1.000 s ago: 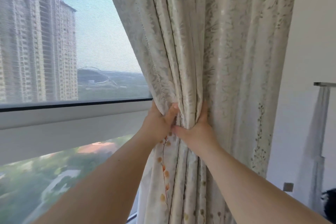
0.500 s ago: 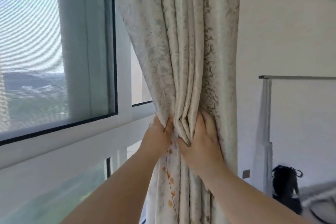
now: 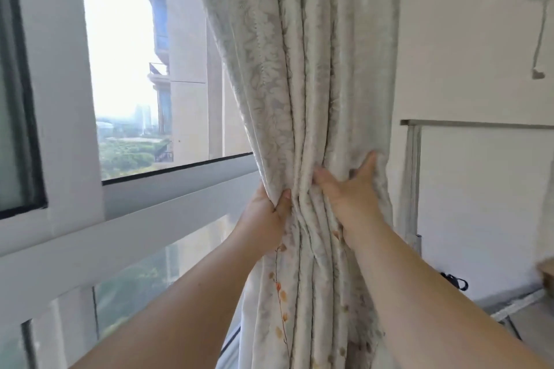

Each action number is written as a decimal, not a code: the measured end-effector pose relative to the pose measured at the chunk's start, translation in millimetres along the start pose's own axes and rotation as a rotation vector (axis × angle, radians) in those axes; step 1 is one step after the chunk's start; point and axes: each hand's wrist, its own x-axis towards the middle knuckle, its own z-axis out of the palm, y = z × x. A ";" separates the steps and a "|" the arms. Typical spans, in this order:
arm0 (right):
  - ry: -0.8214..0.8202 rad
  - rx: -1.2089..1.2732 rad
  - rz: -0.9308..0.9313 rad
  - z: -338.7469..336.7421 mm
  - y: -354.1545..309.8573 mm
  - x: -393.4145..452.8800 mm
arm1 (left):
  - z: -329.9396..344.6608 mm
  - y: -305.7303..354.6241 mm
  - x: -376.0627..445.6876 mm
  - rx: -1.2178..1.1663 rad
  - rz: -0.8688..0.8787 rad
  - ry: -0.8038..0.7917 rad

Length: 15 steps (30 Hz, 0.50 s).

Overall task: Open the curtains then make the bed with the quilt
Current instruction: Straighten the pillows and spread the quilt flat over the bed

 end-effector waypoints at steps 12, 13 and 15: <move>0.234 -0.634 -0.702 -41.4 55.8 121.3 | 78.3 -6.5 88.5 -0.158 -0.111 0.249; 0.234 -0.637 -0.700 -48.7 60.1 135.2 | 86.2 -7.3 95.3 -0.152 -0.107 0.287; -0.043 -0.391 -0.481 -54.1 63.0 153.2 | 98.0 -11.1 107.5 -0.103 -0.101 0.282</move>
